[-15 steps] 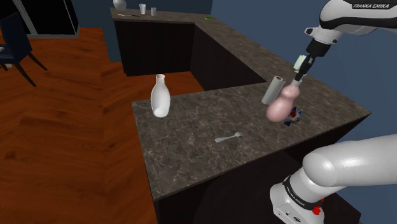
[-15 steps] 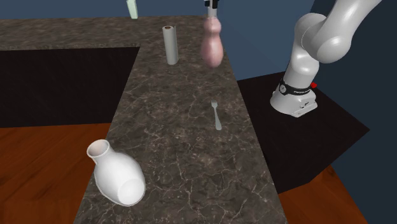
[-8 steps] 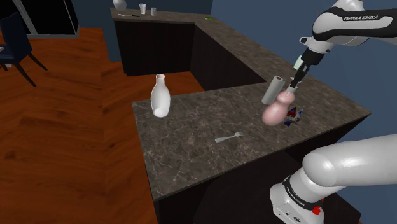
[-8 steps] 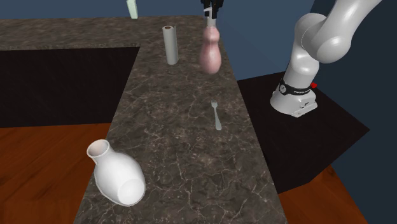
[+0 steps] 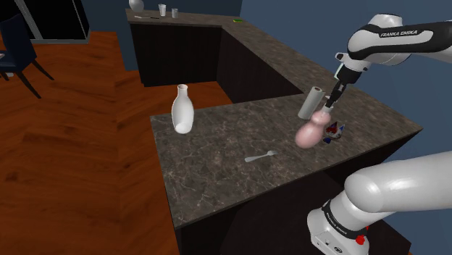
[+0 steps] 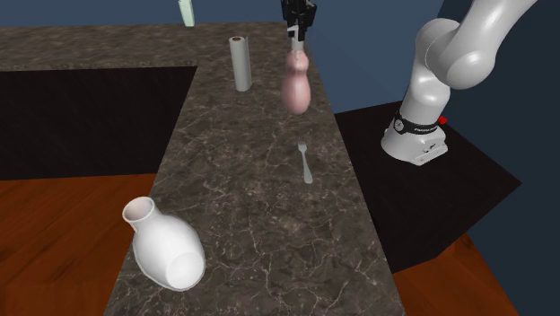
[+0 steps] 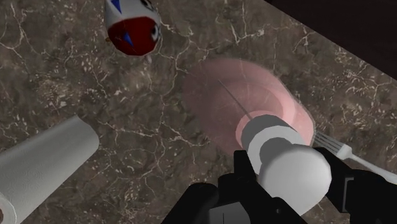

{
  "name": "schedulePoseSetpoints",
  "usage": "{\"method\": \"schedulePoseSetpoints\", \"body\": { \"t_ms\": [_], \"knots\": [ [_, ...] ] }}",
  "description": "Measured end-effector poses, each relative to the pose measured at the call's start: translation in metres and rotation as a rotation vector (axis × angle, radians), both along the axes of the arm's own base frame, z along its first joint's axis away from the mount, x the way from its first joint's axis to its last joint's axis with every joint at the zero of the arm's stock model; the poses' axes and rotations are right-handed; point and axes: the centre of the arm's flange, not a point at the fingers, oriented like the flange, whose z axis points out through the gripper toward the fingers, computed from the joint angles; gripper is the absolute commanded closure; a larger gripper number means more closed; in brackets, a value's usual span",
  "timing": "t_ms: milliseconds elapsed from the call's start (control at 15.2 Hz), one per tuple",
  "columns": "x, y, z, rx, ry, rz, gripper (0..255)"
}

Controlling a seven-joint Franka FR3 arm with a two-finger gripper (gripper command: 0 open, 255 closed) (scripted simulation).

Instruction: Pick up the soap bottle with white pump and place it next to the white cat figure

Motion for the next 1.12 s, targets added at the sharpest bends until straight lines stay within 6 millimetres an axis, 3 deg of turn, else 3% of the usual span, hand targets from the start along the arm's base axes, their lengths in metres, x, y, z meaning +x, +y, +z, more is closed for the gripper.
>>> {"method": "schedulePoseSetpoints", "body": {
  "t_ms": [198,528,594,990,1122],
  "knots": [
    [0.0,0.0,-0.015,0.0,0.0,0.0,255],
    [0.0,-0.001,-0.017,-0.001,-0.001,0.0,255],
    [0.0,-0.001,-0.017,-0.001,-0.001,0.0,0],
    [0.0,-0.001,-0.017,-0.001,-0.001,0.0,0],
    [0.001,-0.001,-0.001,-0.002,-0.002,0.0,0]
  ]
}}
